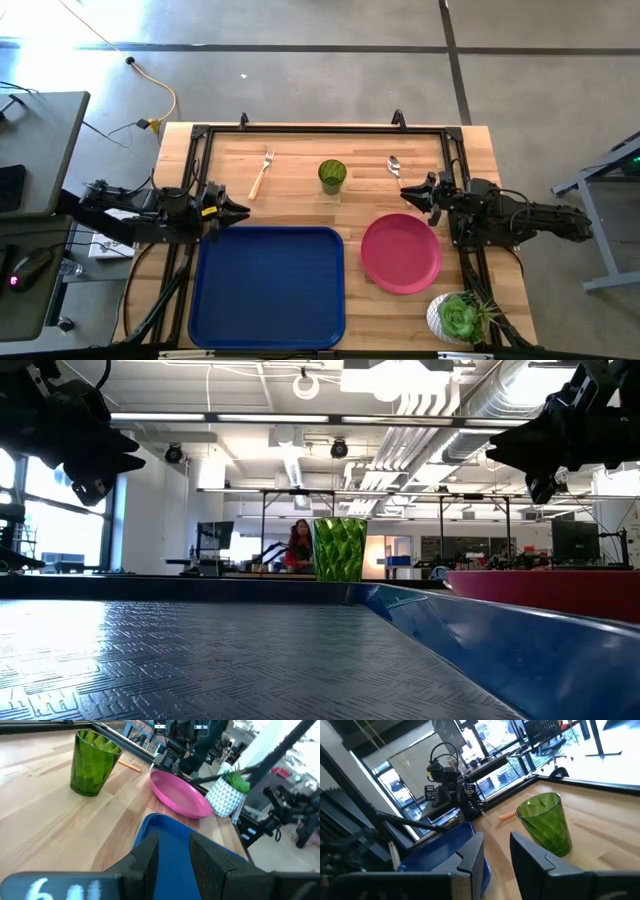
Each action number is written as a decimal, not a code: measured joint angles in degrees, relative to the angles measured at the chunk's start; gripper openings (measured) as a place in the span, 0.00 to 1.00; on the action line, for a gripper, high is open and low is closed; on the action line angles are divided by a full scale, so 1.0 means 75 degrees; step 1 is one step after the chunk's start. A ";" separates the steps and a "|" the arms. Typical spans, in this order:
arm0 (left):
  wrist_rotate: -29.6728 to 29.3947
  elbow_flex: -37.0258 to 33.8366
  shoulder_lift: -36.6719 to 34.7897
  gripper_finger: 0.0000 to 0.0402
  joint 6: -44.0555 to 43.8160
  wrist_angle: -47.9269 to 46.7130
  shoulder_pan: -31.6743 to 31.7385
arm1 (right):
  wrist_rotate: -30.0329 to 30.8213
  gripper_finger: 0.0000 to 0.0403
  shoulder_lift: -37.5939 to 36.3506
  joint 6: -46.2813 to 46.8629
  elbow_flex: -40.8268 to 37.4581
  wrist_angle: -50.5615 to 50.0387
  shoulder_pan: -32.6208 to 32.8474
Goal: Pick and place plate/cup/fork/spoon on tray
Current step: Put the orange fork on the blue tray
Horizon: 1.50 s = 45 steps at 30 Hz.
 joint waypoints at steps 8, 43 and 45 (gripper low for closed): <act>-0.0405 0.0000 0.0006 0.25 0.0197 0.2019 -0.0001 | -0.0003 0.22 0.0000 0.0070 0.0000 0.0019 0.0001; -0.3299 0.5128 0.5124 0.25 0.5356 0.3445 0.1096 | 0.1123 0.22 0.0001 0.0307 0.0003 0.2409 0.0001; -0.3299 0.5496 0.5395 0.25 0.5238 0.3292 0.1348 | 0.1229 0.22 0.0001 0.0477 0.0003 0.2409 0.0001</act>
